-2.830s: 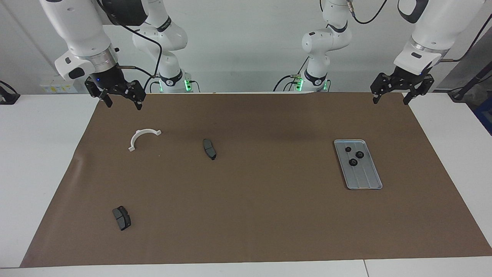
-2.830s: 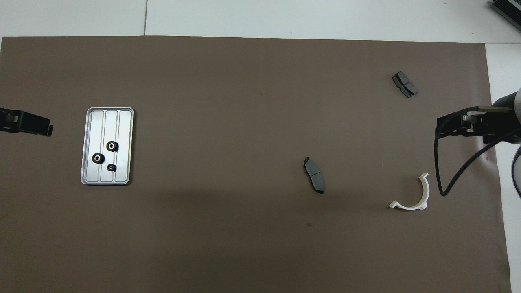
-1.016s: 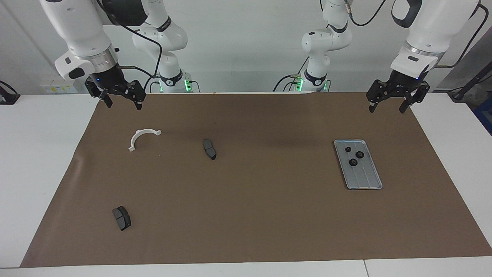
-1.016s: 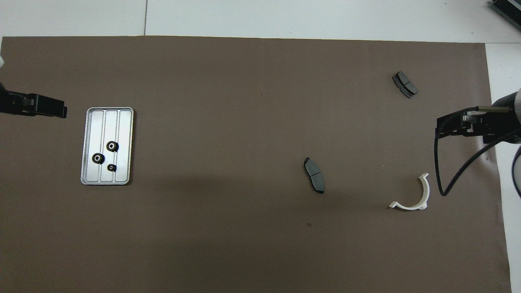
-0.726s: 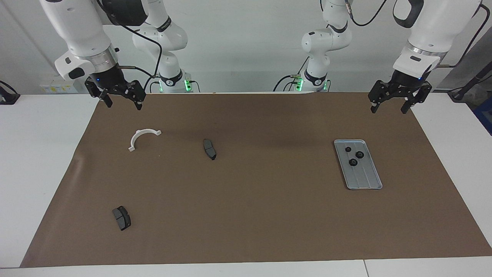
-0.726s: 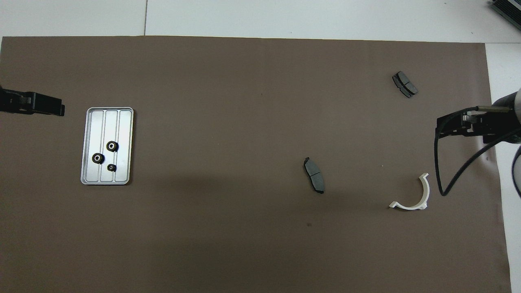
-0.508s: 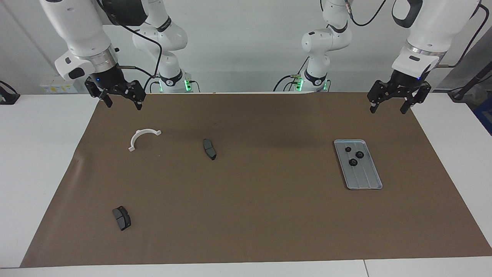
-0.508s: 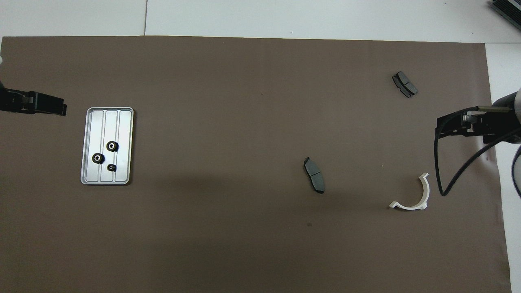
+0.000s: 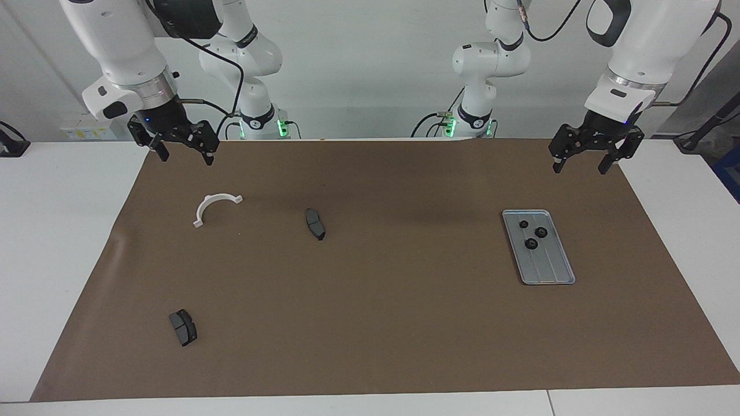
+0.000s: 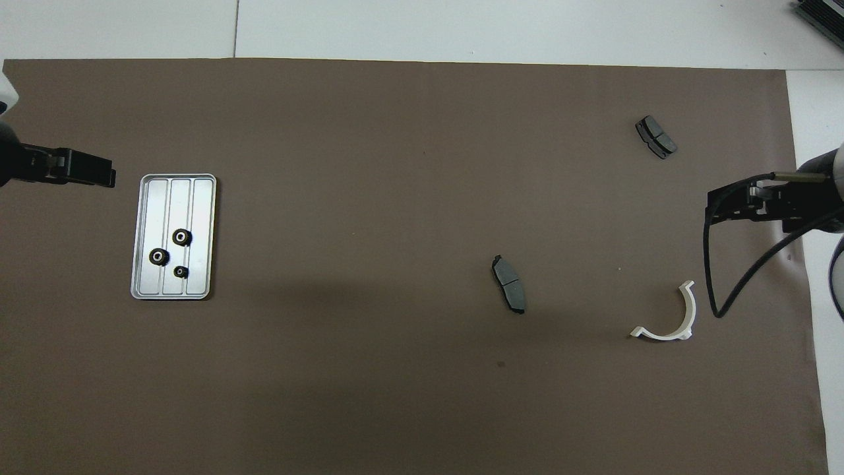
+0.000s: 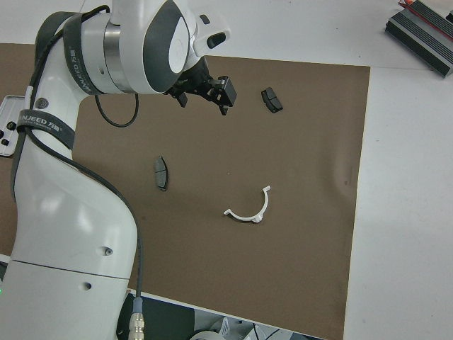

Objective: Pick bearing gear from pile to tray

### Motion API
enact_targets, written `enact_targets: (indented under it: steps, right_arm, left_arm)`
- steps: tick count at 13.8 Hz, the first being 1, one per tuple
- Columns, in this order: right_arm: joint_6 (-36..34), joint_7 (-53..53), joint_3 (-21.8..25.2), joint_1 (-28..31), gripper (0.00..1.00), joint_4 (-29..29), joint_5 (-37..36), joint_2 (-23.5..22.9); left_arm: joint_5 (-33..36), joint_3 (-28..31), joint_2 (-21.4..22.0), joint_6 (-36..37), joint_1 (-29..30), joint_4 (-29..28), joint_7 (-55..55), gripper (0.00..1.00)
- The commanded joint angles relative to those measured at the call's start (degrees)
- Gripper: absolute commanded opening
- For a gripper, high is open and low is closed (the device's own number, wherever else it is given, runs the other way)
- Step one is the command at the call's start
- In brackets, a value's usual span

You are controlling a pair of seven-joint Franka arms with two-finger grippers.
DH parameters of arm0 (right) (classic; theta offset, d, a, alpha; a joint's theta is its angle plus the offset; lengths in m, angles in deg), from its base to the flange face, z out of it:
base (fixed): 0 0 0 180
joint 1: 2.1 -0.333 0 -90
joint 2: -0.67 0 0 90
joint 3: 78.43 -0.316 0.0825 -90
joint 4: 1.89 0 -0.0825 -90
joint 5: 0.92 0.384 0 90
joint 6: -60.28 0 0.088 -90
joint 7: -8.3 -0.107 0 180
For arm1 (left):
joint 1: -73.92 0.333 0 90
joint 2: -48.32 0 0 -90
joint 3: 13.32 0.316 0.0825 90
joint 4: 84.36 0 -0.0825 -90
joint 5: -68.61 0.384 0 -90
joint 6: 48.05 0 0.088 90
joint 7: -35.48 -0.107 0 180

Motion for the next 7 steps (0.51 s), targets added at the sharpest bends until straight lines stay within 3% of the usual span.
enact_targets:
  steps: [1, 7]
  right_arm:
    - [-0.73, 1.59, -0.32, 0.67, 1.0, 0.41, 1.33, -0.18]
    - [-0.46, 1.59, -0.49, 0.41, 1.0, 0.32, 1.24, -0.18]
  left_arm:
    - [-0.81, 3.48, -0.4, -0.2, -4.06, 0.94, 0.63, 1.0]
    - [-0.81, 3.57, 0.4, -0.11, -2.93, 0.85, 0.54, 1.0]
